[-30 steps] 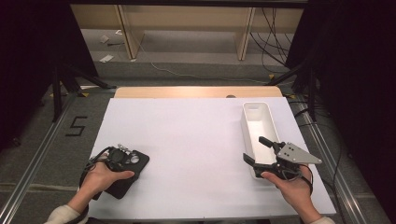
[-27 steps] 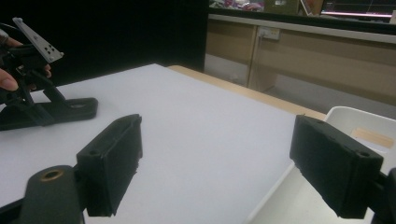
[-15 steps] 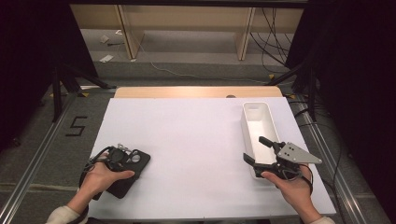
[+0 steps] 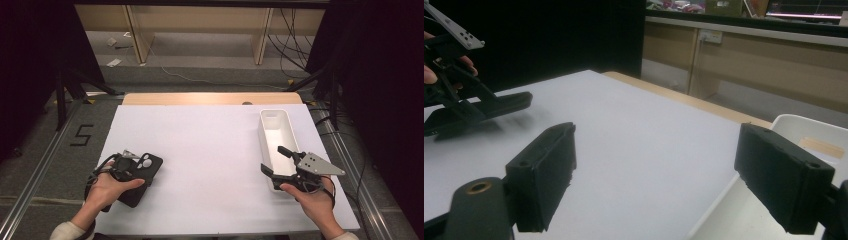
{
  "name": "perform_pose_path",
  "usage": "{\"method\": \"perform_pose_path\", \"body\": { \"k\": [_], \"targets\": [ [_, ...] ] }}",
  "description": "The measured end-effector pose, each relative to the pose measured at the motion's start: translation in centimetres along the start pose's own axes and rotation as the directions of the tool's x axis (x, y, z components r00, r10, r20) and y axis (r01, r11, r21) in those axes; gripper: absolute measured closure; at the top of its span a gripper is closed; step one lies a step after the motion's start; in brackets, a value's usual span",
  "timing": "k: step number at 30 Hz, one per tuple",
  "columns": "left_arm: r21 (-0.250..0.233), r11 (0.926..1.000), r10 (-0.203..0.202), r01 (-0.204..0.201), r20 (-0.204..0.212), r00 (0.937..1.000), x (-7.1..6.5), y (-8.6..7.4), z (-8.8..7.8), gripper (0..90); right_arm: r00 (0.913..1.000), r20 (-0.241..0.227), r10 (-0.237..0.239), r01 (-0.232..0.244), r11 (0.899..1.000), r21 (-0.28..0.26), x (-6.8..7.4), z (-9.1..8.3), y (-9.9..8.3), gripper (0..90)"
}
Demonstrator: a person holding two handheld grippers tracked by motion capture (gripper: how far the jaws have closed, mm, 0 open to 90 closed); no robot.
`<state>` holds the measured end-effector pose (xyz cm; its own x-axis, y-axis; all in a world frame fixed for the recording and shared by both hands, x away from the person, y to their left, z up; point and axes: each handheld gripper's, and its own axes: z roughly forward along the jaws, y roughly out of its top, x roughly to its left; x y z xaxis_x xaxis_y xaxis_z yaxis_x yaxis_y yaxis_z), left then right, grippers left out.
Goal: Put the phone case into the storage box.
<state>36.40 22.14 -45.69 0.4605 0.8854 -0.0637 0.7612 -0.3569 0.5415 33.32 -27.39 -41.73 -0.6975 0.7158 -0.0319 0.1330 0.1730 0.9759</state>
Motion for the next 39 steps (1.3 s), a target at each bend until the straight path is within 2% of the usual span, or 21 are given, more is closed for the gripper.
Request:
{"method": "perform_pose_path", "body": {
  "k": [7,12,20,29,31,36,39],
  "targets": [
    [-0.096,0.9954,0.006,-0.006,0.003,1.0000,-0.4,0.4,-0.7,15.8,1.0000,0.003,0.001,-0.001,1.000,0.001,0.0,0.0,0.0,17.8],
    [-0.163,0.9864,-0.017,0.021,0.024,0.9996,-0.6,0.7,-1.2,15.7,1.0000,0.003,0.002,-0.002,1.000,0.000,0.0,0.0,0.0,17.7],
    [-0.193,0.9812,0.000,0.005,0.025,0.9997,-1.0,0.9,-1.3,15.7,1.0000,0.004,0.000,0.000,1.000,0.001,0.0,0.0,0.0,17.5],
    [-0.259,0.9657,-0.004,0.013,0.035,0.9994,-1.4,1.3,-1.7,15.7,0.9999,0.010,0.007,-0.007,1.000,-0.002,0.0,0.0,0.0,17.0],
    [-0.281,0.9598,-0.001,0.009,0.031,0.9995,-1.6,1.4,-1.7,15.7,0.9999,0.010,0.010,-0.010,1.000,-0.004,0.0,0.0,0.0,17.0],
    [-0.298,0.9546,0.024,-0.013,0.035,0.9991,-2.1,1.6,-1.8,15.7,0.9999,0.009,0.010,-0.010,1.000,-0.007,0.1,0.1,0.1,16.4],
    [-0.319,0.9477,0.031,-0.019,0.033,0.9990,-2.3,1.8,-1.8,15.7,0.9999,0.012,0.011,-0.011,1.000,-0.008,0.1,0.1,0.1,15.9]
  ]
}}
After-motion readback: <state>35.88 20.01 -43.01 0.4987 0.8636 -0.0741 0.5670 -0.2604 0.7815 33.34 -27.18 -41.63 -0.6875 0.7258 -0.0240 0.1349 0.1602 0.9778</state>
